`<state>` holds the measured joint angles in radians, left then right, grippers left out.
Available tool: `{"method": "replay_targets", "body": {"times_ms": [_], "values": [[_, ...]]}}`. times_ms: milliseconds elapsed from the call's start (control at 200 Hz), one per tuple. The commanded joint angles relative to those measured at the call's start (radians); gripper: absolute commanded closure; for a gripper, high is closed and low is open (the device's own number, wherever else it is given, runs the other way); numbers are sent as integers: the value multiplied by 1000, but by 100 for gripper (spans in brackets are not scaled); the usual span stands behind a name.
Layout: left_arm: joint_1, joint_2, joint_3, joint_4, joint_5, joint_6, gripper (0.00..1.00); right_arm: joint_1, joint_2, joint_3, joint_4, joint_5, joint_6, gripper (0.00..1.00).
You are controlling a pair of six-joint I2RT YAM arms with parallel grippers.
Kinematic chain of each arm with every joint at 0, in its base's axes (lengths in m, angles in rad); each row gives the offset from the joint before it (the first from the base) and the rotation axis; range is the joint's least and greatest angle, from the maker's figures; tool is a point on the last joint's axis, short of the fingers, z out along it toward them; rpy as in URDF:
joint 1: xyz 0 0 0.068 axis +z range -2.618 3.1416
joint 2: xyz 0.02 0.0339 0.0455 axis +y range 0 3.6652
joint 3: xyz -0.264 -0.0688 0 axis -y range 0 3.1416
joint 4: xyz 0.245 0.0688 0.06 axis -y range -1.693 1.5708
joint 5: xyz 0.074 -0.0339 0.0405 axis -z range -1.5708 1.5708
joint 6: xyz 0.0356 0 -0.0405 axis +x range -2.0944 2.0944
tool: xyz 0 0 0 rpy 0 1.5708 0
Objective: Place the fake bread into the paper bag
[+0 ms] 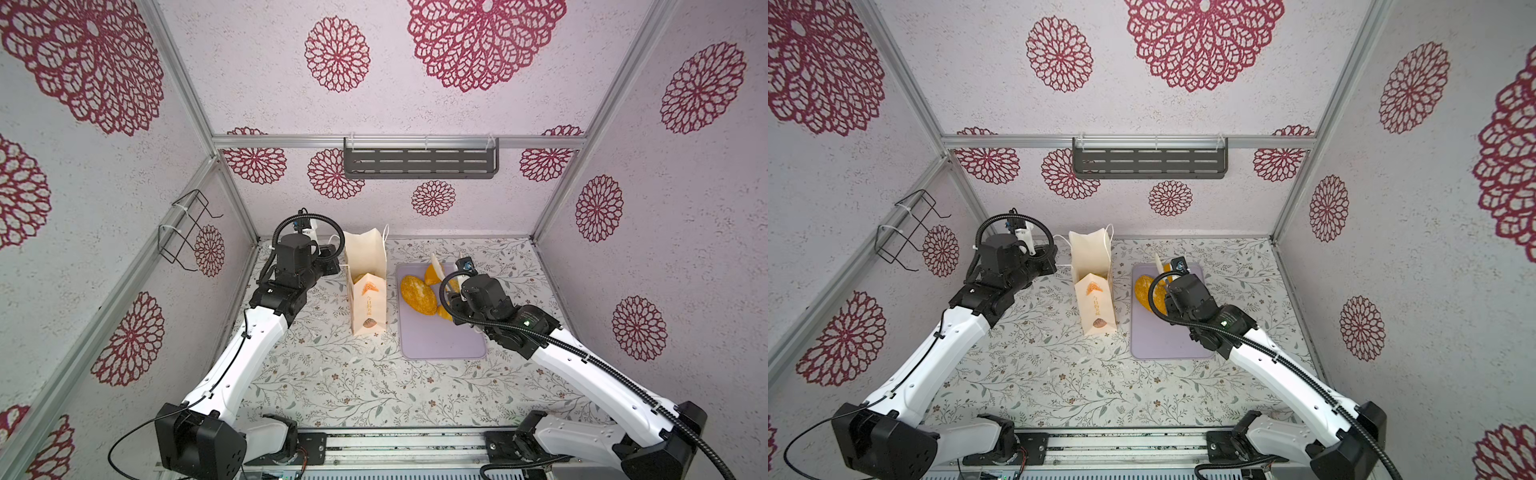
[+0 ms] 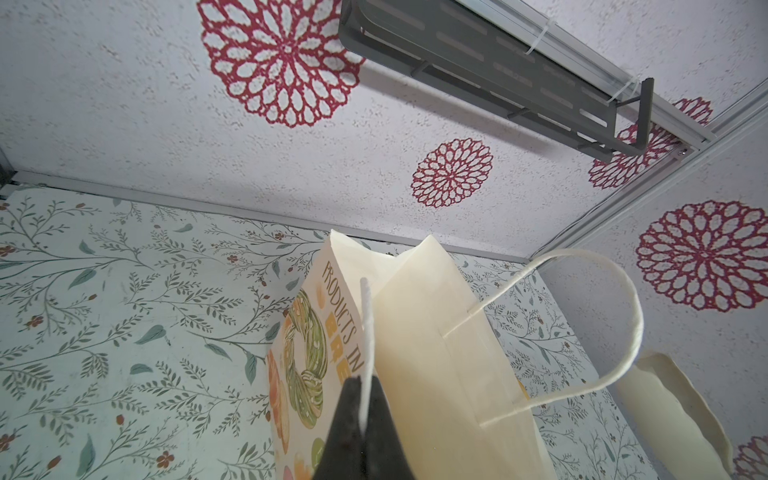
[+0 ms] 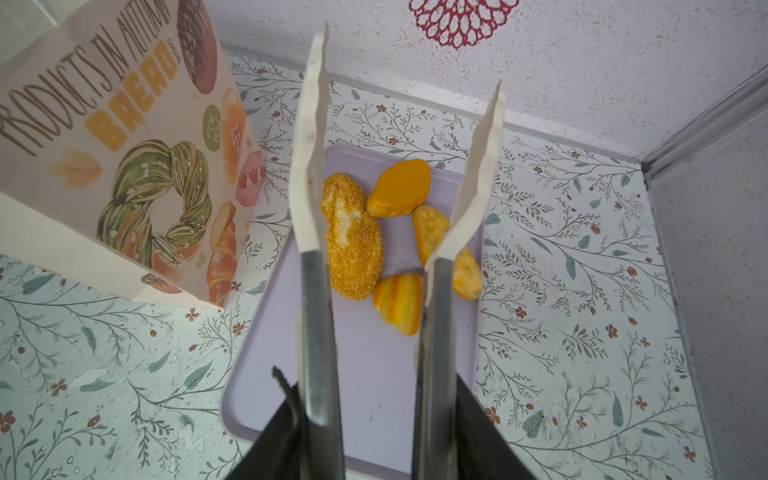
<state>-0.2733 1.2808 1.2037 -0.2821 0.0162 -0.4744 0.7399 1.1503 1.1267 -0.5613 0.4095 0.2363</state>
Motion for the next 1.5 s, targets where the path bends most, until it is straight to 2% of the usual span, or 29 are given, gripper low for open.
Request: {"method": "replay_targets", "body": {"times_ms": [0,335,520,841,1496], "values": [[-1,14,25,-8,3,17,100,-26,2,-3,61,-34,-36,52],[-2,26,24,-5,3,20,100,-49,63,-65,98,-198,-162,52],[-3,28,22,-8,1,19,100,-60,130,-53,81,-239,-240,50],[-2,34,24,-9,0,19,100,-86,237,-22,43,-276,-314,50],[-3,35,27,-12,0,19,100,-146,311,-32,63,-311,-361,45]]}}
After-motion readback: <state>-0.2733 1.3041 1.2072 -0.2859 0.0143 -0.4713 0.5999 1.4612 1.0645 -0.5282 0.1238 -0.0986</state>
